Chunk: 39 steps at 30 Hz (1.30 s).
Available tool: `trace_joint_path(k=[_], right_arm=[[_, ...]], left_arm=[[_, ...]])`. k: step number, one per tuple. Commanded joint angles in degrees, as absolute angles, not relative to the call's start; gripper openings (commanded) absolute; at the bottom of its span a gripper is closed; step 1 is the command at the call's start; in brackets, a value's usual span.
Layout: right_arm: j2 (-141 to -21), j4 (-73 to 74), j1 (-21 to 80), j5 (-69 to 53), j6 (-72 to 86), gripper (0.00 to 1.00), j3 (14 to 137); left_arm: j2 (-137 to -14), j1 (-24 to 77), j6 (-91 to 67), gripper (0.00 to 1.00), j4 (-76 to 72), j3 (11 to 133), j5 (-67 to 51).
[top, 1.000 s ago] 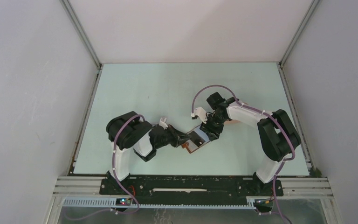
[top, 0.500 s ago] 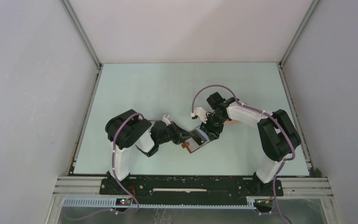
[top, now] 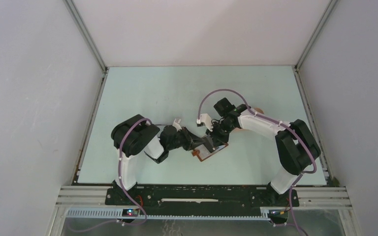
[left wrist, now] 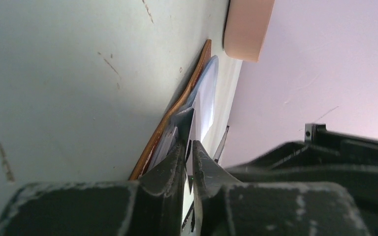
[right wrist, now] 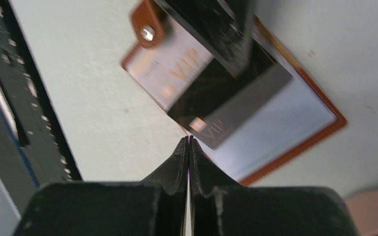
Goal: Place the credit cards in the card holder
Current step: Insert the credit card into the card holder.
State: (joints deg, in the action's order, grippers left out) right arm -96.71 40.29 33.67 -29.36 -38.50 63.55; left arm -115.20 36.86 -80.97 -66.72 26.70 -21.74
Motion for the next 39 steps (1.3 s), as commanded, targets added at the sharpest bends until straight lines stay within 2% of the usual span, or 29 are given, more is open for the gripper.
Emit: trace_joint_path(k=[1,6,17,29,39], right_arm=[[-94.61,38.65,37.9,-33.83,-37.47,0.0,65.51],[-94.76,33.76,41.02,-31.51,-34.47,0.0,64.15],[-98.74,27.01,47.57,-22.27,-29.6,0.0,63.65],[-101.67,24.84,47.64,-14.31,-30.15,0.0,62.44],[-101.6,25.35,44.9,-7.56,-29.87,0.0,62.42]], left_arm=[[-117.12,36.29,-78.17,0.17,-63.16,27.06,-21.26],[-117.4,36.16,-78.37,0.21,-63.84,26.72,-21.53],[-118.42,35.85,-78.89,0.22,-65.62,26.31,-21.89],[-118.91,35.51,-79.19,0.24,-66.7,25.95,-22.28],[-119.17,35.22,-79.22,0.29,-66.88,25.94,-22.59]])
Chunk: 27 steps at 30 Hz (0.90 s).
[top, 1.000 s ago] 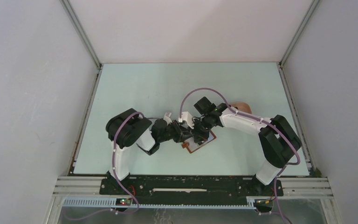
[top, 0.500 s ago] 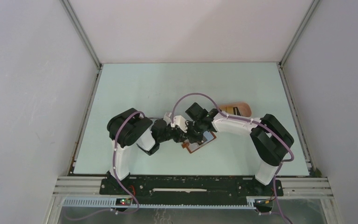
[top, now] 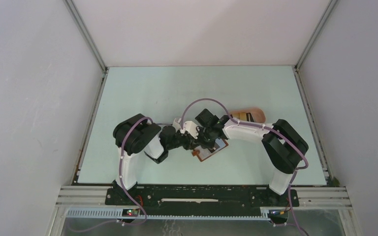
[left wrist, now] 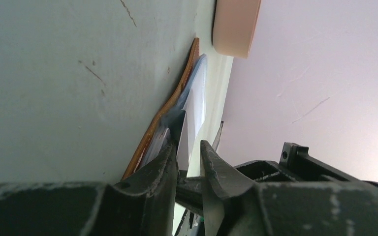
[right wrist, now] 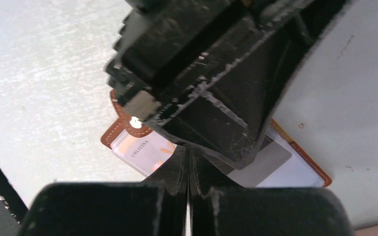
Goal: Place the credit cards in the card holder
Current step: Insert the credit card into the card holder, then turn over the card holder at the center of the board.
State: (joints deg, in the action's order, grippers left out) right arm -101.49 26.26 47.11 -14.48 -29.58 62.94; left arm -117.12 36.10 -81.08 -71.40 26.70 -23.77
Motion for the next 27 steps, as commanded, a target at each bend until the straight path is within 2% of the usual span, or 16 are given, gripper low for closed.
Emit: trace_joint_path(k=[1,14,21,27], right_arm=[[-101.46,25.54,44.45,-7.12,-29.95,0.0,62.41],[-101.9,26.66,39.87,-4.24,-30.4,0.0,62.43],[-97.12,31.64,35.33,-19.15,-30.43,0.0,63.82],[-95.33,35.15,29.5,-29.4,-30.37,0.11,64.76]], left_arm=[[-119.18,35.22,-79.27,0.3,-66.86,25.94,-22.59],[-119.53,35.07,-79.26,0.31,-66.94,25.99,-22.81],[-119.23,35.06,-78.98,0.31,-68.19,25.93,-23.28],[-116.82,35.02,-77.18,0.31,-68.39,25.04,-22.95]])
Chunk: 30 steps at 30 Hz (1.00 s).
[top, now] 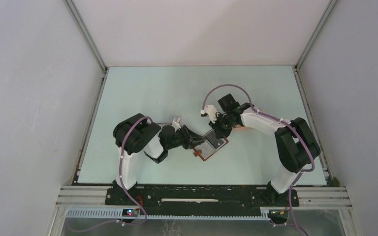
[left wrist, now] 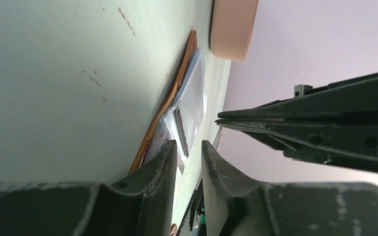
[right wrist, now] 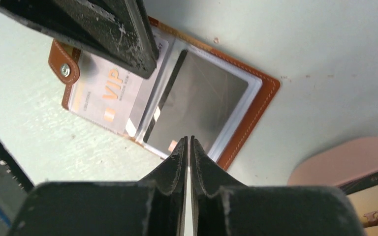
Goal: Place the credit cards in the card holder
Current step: Turn over the card holder at the center of the board.
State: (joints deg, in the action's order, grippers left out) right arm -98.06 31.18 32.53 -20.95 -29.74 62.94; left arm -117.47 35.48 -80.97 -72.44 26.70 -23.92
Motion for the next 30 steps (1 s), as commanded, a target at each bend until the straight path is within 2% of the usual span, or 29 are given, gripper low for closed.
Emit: trace_joint_path(k=[1,14,30], right_arm=[[-95.61,35.76,28.58,-30.62,-30.36,0.12,65.06],[-102.14,41.54,20.53,-40.48,-27.8,0.15,69.08],[-107.18,43.93,19.76,-39.57,-26.23,0.24,71.29]], left_arm=[[-116.15,35.06,-76.8,0.31,-68.44,24.78,-22.74],[-102.5,35.28,-67.46,0.29,-68.17,19.93,-18.88],[-87.43,37.52,-54.07,0.28,-58.72,17.05,-13.81]])
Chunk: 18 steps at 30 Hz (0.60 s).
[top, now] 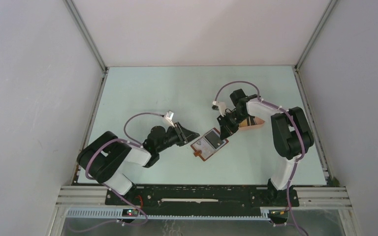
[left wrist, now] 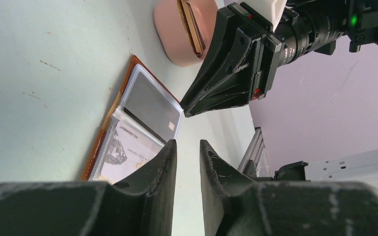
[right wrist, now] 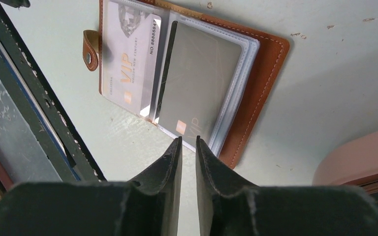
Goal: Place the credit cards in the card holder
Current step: Turn over the card holder at the center of the board.
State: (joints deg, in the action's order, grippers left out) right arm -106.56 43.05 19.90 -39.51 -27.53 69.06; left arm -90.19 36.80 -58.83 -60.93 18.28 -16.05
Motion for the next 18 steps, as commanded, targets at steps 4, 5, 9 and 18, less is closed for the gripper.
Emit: trace_joint_path(k=[4,5,9,18], right_arm=[[-108.37,44.29,19.77,-38.76,-25.61,0.26,71.8],[-108.68,44.41,19.8,-38.61,-25.5,0.27,71.93],[-109.62,44.61,19.86,-37.63,-25.11,0.27,72.33],[-109.94,43.96,20.63,-34.13,-24.18,0.32,72.33]], left_arm=[[-88.29,38.12,-54.22,0.28,-58.88,17.4,-14.0],[-88.59,38.34,-54.29,0.28,-59.11,17.48,-13.99],[-89.91,38.83,-54.87,0.29,-60.38,17.67,-14.1],[-92.27,39.43,-55.54,0.29,-61.98,18.01,-14.61]])
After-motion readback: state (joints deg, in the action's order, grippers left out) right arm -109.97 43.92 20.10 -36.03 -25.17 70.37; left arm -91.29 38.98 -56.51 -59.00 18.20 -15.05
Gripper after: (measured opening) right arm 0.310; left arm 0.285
